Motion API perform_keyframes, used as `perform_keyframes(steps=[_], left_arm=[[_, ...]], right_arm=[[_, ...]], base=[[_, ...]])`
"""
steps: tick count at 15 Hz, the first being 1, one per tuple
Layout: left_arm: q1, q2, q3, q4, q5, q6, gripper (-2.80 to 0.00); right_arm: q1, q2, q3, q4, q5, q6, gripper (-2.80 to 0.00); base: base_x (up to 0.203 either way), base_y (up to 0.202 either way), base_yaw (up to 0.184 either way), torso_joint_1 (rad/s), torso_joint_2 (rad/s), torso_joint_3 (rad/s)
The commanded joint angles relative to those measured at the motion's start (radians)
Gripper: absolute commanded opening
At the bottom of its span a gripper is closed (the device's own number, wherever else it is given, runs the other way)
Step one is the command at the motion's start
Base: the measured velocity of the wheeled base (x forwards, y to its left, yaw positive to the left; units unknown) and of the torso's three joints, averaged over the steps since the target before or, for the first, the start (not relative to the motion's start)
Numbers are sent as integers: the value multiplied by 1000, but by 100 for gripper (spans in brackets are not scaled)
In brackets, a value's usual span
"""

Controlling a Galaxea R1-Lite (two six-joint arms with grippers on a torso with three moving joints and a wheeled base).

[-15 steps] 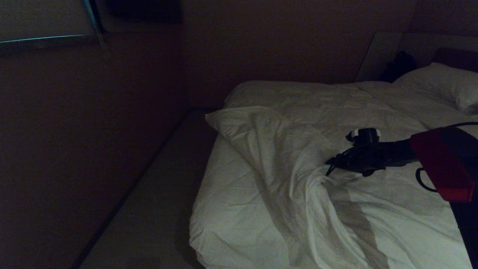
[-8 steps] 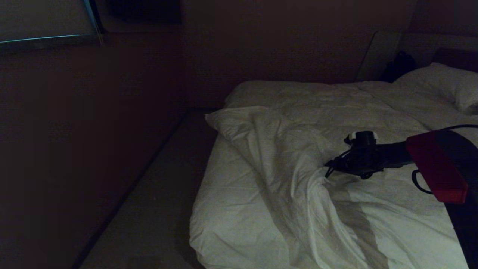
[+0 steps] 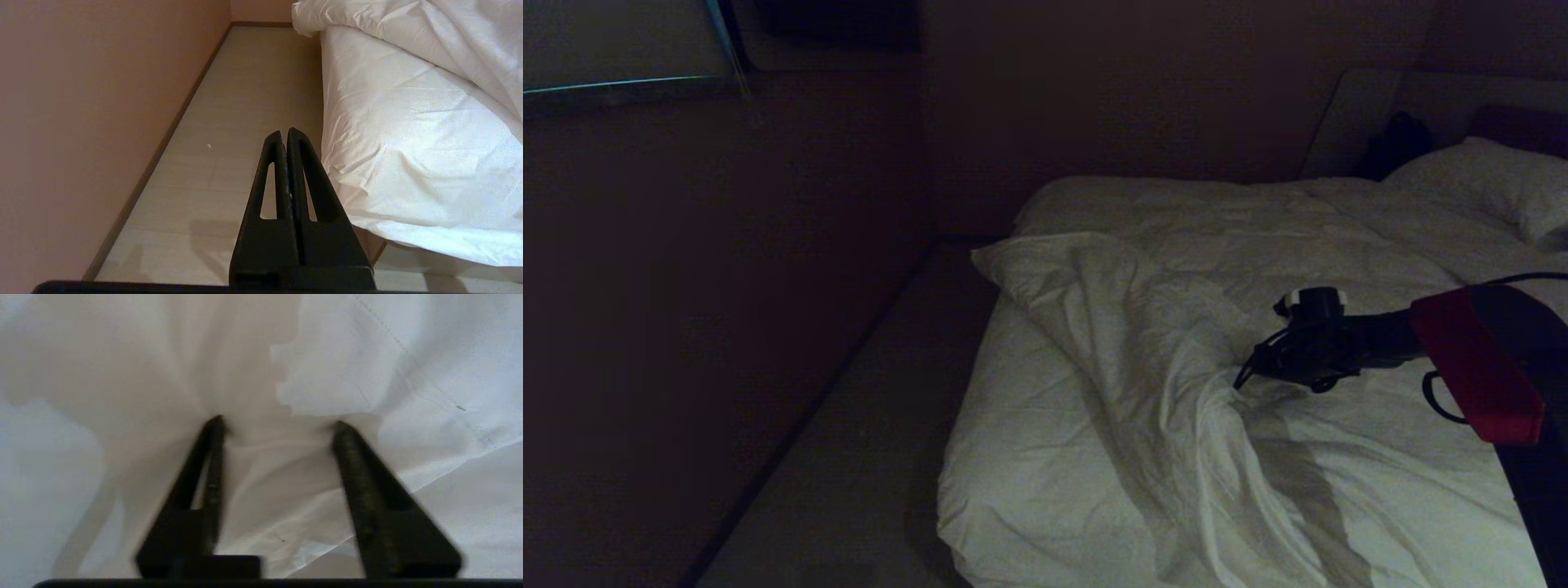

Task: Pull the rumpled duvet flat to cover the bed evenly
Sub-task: Flatten the corners of the folded blanket

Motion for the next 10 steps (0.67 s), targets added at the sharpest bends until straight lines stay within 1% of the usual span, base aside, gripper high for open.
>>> perform_keyframes(steps=[1, 9, 10], left_arm=[[0, 0, 0, 0, 0, 0, -280], [0, 0, 0, 0, 0, 0, -280], [0, 0, 0, 0, 0, 0, -280]], right_arm=[[0, -4, -1, 0, 0, 1, -280], [0, -21, 1, 0, 0, 9, -280], [1, -39, 4, 0, 2, 23, -280]], base=[[0, 0, 0, 0, 0, 0], [0, 0, 0, 0, 0, 0], [0, 0, 0, 0, 0, 0]])
